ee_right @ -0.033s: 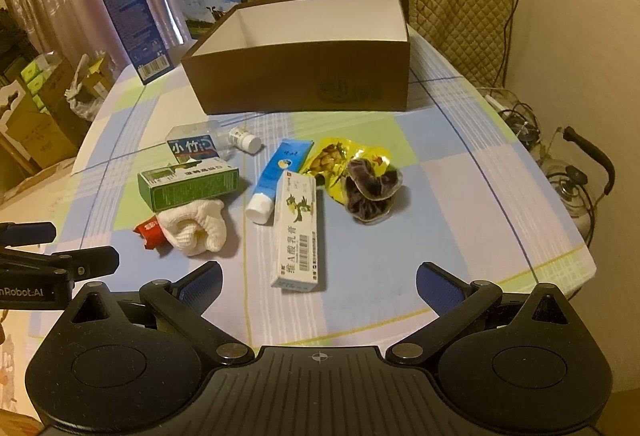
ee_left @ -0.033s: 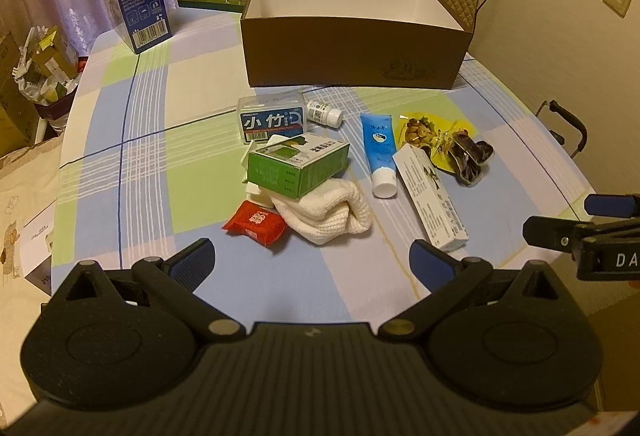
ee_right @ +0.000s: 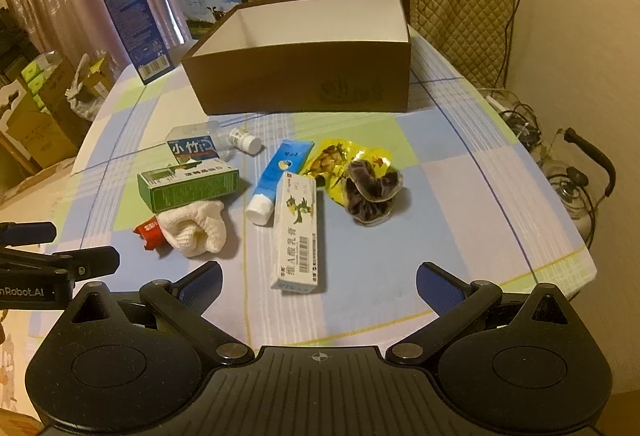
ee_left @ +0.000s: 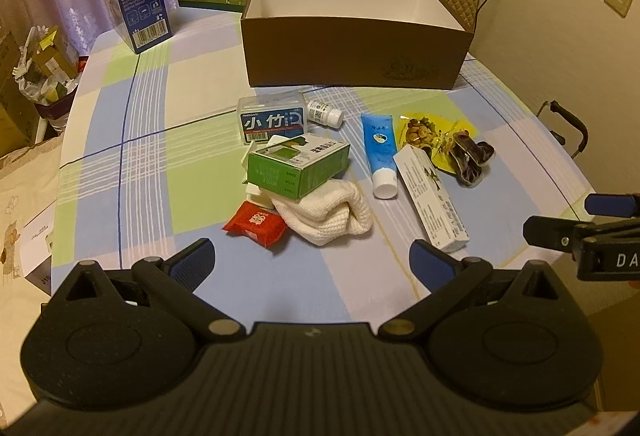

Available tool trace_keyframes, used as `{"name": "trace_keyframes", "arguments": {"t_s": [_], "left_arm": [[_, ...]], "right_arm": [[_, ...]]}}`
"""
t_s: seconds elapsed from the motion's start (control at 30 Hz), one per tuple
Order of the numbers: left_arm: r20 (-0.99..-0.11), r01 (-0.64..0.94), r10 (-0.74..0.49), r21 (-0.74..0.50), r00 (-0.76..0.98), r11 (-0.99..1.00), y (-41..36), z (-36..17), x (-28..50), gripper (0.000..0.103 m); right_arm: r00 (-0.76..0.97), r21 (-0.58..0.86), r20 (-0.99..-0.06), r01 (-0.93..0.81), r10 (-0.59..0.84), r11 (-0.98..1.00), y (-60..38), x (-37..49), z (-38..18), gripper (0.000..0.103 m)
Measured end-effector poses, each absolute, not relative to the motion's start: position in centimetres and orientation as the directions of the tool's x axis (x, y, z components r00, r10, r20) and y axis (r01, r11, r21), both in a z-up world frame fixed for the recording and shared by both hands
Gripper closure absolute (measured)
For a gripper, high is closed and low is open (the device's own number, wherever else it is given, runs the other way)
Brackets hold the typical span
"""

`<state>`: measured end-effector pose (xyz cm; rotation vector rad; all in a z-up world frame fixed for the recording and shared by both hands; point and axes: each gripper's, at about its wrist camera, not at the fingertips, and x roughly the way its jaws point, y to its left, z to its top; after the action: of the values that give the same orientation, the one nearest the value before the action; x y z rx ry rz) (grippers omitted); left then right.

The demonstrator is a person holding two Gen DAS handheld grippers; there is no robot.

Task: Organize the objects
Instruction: 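Reach left tool toward green spray box while right tool reaches toward fungus bag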

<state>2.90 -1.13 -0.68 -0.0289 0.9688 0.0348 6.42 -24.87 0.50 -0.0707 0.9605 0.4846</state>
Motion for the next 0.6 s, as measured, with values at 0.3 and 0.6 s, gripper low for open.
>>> {"name": "trace_keyframes", "arguments": {"t_s": [0.3,0.6], "left_arm": [[-0.829,-0.049,0.027,-0.001,0.559,0.999,-1.3,-0.8,4.5,0.001],[-0.820,-0.055,0.049,0.021,0.570,0.998,-1.0,-1.0,6.7,0.001]], "right_arm": [[0.472,0.173,-0.792,-0.437,0.389,0.883,-25.0,8.5,0.2,0.002],[0.474,0.190,-0.778,-0.447,0.412,0.874,-25.8,11.4,-0.9,0.009]]}}
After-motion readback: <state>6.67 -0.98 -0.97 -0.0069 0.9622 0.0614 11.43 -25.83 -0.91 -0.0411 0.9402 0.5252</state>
